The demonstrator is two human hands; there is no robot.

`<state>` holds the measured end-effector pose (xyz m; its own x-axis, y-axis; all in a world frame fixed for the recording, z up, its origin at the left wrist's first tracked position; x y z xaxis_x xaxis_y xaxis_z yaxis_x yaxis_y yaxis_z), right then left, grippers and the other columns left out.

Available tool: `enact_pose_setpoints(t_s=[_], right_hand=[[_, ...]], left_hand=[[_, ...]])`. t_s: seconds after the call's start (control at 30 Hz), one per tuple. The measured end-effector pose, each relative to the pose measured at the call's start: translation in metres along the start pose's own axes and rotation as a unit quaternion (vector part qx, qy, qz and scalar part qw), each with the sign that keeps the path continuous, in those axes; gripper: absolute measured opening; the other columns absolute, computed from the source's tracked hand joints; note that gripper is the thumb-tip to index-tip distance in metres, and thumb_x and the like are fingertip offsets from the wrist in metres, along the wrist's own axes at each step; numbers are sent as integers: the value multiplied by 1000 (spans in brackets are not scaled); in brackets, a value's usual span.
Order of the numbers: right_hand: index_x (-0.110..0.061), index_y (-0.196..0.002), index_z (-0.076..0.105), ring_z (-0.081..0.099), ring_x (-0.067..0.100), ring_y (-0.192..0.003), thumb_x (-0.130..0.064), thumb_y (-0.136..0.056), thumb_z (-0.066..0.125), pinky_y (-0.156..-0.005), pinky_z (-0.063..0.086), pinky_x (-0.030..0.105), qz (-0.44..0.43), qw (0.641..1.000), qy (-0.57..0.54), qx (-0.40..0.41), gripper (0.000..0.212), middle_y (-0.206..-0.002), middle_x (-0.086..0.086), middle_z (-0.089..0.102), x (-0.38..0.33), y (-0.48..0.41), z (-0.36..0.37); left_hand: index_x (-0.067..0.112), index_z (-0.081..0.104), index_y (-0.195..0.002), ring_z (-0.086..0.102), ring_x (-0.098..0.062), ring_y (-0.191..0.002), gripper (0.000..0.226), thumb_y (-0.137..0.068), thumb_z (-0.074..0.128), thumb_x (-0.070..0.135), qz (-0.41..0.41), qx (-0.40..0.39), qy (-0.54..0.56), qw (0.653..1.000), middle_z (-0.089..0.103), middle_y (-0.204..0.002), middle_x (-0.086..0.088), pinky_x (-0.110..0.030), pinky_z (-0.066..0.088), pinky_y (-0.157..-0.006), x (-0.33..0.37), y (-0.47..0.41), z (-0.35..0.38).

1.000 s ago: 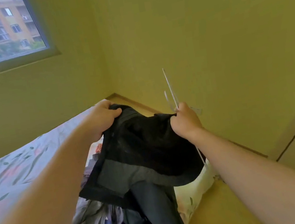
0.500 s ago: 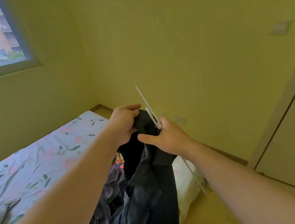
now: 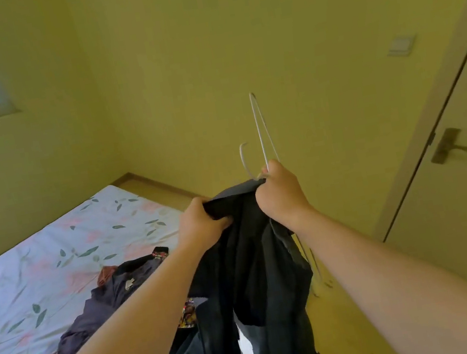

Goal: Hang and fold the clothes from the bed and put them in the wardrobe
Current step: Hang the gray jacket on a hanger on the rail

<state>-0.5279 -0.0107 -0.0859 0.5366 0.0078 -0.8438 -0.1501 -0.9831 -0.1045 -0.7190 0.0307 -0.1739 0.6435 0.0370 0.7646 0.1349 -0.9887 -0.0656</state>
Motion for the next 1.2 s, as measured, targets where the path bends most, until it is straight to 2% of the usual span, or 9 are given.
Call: enact_pose_setpoints(t_s=[0.1,0.2,0.4,0.63,0.73,0.83,1.0,1.1,1.2], right_hand=[[-23,-103,45,48,11,-66,1,-82,35,-51,35,25,12,1000,-16,2,34,-90,-12,47,3,-11,-16],[-28,-91,45,43,15,-63,0,-80,35,-52,34,28,27,1000,-15,3,32,-84,-5,48,14,-19,-33],[-33,-76,33,37,14,-59,2,-80,36,-41,29,20,74,996,32,32,34,-80,-5,40,51,-27,-61],[-21,-95,43,49,15,-67,1,-82,48,-50,34,25,148,984,85,47,26,-87,-6,44,92,-28,-78],[-13,-116,43,56,16,-85,-5,-76,71,-60,44,30,153,983,104,-20,49,-102,-1,52,99,-25,-70],[-15,-128,36,56,18,-107,-12,-70,86,-74,49,31,137,986,-17,-91,76,-121,0,51,88,-20,-42],[-18,-94,57,66,5,-59,-3,-79,66,-44,45,23,88,989,-82,-81,23,-85,6,65,71,-19,-7],[-14,-95,53,63,22,-78,-7,-86,51,-57,44,28,103,994,-44,-4,12,-93,6,62,72,-28,-13],[-20,-102,44,50,13,-70,-3,-88,42,-51,34,25,117,992,7,40,22,-90,-4,50,70,-36,-24]], left_hand=[[27,61,-102,62,-19,-84,35,-78,80,44,-109,-77,46,990,65,-92,4,-34,51,-70,-31,-6,26],[17,65,-100,59,-20,-76,5,-100,60,19,-199,-132,202,950,63,-87,-3,-31,47,-66,-44,-7,47],[19,66,-114,63,-29,-99,23,-103,47,24,-29,-20,91,995,68,-105,-5,-45,53,-89,-21,-44,33],[25,62,-89,61,-19,-84,36,-104,43,51,90,-53,42,994,66,-87,4,-32,41,-65,41,-61,15],[23,59,-81,61,-16,-74,35,-102,49,50,150,-87,57,983,64,-78,1,-31,39,-58,83,-53,4],[23,55,-77,54,-14,-63,32,-100,54,46,228,-127,-10,965,60,-71,3,-29,36,-53,121,-34,12],[21,52,-75,50,-13,-59,30,-98,58,40,204,-162,52,964,57,-67,4,-28,39,-55,134,-20,25],[26,55,-73,57,-8,-61,23,-83,69,40,161,-229,123,952,60,-63,10,-30,44,-61,116,-24,20],[40,57,-76,63,-9,-67,25,-56,73,36,147,-328,128,924,64,-72,8,-29,50,-58,85,-24,20]])
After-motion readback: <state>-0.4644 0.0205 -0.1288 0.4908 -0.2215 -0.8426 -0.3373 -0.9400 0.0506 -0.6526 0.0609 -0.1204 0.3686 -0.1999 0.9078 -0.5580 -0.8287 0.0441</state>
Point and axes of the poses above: each hand's wrist, its own y-axis away from the middle knuckle, its own z-axis out of the palm, x = y × z, the point moved 4 cm from there along -y, towards the middle knuckle
